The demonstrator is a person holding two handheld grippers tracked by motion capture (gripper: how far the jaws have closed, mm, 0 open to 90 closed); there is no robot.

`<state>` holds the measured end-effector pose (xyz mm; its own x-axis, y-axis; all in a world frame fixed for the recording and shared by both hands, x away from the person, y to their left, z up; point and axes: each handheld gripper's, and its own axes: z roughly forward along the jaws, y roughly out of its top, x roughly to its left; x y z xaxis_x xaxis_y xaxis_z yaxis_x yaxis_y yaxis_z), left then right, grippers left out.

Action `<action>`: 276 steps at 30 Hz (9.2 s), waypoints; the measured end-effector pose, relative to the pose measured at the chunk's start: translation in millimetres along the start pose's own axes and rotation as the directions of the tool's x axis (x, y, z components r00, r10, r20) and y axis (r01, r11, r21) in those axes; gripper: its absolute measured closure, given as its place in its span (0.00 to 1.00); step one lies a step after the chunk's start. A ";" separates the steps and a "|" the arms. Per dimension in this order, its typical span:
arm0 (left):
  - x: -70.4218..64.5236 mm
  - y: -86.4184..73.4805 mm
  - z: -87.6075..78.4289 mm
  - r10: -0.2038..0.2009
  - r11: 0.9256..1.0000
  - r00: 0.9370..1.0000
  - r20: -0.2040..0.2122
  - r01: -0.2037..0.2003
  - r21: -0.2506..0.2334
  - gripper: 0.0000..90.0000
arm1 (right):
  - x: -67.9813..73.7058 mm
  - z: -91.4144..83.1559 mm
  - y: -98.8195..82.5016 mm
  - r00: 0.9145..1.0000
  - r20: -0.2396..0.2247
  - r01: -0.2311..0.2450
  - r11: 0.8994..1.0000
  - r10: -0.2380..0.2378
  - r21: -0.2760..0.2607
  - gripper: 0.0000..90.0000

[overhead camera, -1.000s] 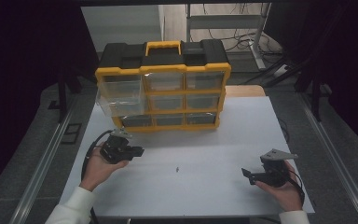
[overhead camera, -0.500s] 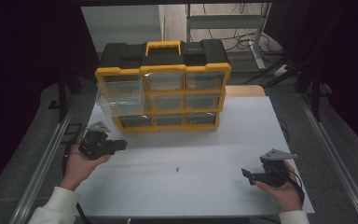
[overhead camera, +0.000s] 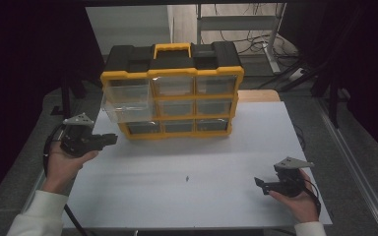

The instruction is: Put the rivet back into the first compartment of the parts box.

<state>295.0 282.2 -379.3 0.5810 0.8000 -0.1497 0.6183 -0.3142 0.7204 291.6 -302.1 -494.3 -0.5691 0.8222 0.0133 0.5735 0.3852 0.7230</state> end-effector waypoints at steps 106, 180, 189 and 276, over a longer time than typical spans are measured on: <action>-3.2 -24.1 11.3 -0.017 0.999 1.000 0.006 0.017 -0.047 0.18 | 2.4 3.4 -0.1 1.000 -0.015 0.009 1.000 -0.009 0.015 0.11; -145.1 -22.9 215.7 0.215 0.934 0.970 0.108 -0.237 0.268 0.74 | 1.3 4.0 -0.8 1.000 0.001 0.018 1.000 -0.018 0.025 0.11; -142.4 -23.2 216.0 0.195 0.936 0.968 0.158 -0.232 0.265 0.92 | 1.3 3.9 -0.7 1.000 0.002 0.018 1.000 -0.018 0.024 0.11; 18.8 64.5 -78.6 -0.055 0.993 0.998 -0.042 0.051 -0.103 0.92 | 0.9 4.9 -0.2 1.000 0.001 0.016 0.999 -0.016 0.028 0.11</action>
<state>304.1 317.1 -282.4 0.5232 0.8368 -0.1609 0.5890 -0.2187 0.7780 293.9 -299.4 -497.7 -0.5778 0.8162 0.0013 0.5807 0.4100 0.7033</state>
